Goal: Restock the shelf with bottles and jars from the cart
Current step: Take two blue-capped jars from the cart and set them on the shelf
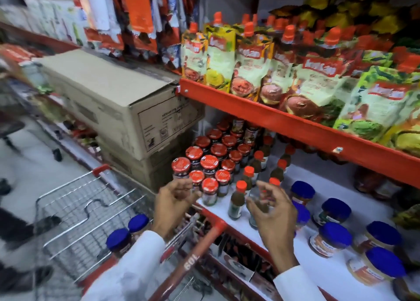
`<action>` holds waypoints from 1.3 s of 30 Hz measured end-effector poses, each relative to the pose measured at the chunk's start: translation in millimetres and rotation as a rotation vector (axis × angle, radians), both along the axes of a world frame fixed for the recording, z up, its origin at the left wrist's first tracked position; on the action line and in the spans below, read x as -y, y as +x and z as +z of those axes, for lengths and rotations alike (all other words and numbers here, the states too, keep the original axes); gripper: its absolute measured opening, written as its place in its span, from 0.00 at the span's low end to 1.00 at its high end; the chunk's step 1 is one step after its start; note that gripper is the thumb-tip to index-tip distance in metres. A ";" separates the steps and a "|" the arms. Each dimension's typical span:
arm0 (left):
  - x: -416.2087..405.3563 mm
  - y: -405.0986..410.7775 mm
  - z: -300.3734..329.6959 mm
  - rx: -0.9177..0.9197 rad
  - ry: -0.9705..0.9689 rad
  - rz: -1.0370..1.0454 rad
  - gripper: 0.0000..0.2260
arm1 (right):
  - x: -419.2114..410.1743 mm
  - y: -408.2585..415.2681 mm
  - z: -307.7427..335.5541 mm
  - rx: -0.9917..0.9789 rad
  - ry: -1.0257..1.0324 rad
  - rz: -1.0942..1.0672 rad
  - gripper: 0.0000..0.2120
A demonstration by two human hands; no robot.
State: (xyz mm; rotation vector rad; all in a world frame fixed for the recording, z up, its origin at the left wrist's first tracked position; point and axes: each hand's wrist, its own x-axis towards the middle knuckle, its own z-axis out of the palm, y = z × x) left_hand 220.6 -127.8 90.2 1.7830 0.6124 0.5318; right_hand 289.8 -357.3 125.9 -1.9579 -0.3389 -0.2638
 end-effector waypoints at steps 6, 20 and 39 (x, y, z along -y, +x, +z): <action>-58.4 -109.9 -42.9 -0.141 -0.067 0.355 0.08 | -96.3 -18.5 -34.0 -0.232 -0.086 0.543 0.14; -118.1 -151.8 -138.5 -0.551 -0.217 0.457 0.28 | -296.8 -36.1 -180.5 -0.580 -0.634 0.847 0.19; -122.6 -144.4 -131.5 -0.396 -0.146 0.536 0.20 | -272.1 -20.7 -156.6 -0.506 -0.502 0.756 0.30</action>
